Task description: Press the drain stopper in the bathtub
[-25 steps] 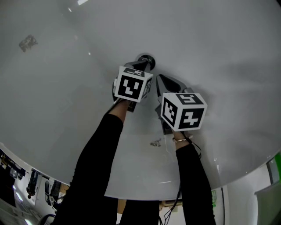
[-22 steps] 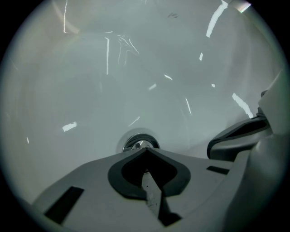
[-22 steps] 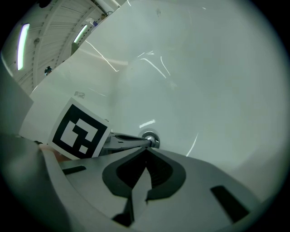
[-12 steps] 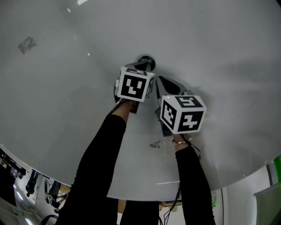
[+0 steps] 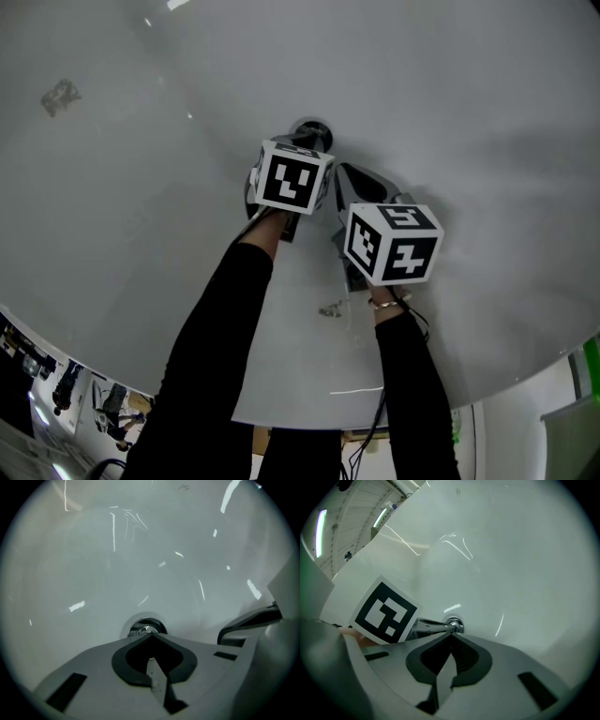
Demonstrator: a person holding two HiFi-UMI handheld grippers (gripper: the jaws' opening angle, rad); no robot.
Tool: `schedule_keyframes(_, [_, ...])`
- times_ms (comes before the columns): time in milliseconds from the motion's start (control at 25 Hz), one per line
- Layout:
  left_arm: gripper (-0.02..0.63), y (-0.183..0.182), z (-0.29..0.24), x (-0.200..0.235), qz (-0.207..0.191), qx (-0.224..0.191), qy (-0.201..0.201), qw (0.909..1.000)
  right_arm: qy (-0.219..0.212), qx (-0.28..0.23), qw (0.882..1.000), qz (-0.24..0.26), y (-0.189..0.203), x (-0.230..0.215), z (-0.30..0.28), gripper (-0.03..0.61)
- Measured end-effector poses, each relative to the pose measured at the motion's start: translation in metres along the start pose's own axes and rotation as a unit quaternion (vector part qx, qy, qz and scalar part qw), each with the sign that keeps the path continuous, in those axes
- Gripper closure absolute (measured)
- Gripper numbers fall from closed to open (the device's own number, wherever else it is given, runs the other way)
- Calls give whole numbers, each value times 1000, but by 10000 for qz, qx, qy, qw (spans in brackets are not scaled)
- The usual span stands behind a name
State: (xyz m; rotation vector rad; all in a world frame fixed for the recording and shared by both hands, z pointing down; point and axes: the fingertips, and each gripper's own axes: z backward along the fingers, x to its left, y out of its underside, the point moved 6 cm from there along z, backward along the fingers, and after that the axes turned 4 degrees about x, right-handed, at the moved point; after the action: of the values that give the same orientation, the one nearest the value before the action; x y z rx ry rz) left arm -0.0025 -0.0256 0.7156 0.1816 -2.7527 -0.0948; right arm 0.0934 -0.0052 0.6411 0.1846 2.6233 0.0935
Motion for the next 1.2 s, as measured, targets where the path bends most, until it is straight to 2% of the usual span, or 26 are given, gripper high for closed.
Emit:
schedule_keyframes(160, [606,1,2,-2,-157,-73,-78,9998,34,0,10000,49,-1,-1,3,577])
schedule_keyframes(680, [606,1,13,-6,-122,-142,-29,9998,174,-20,9998,69,-5,-2,16,577])
schedule_keyframes(1200, [606,-5,46,7,-168,-228,71,9996,99,-67,9997,190,-12,24,12,577])
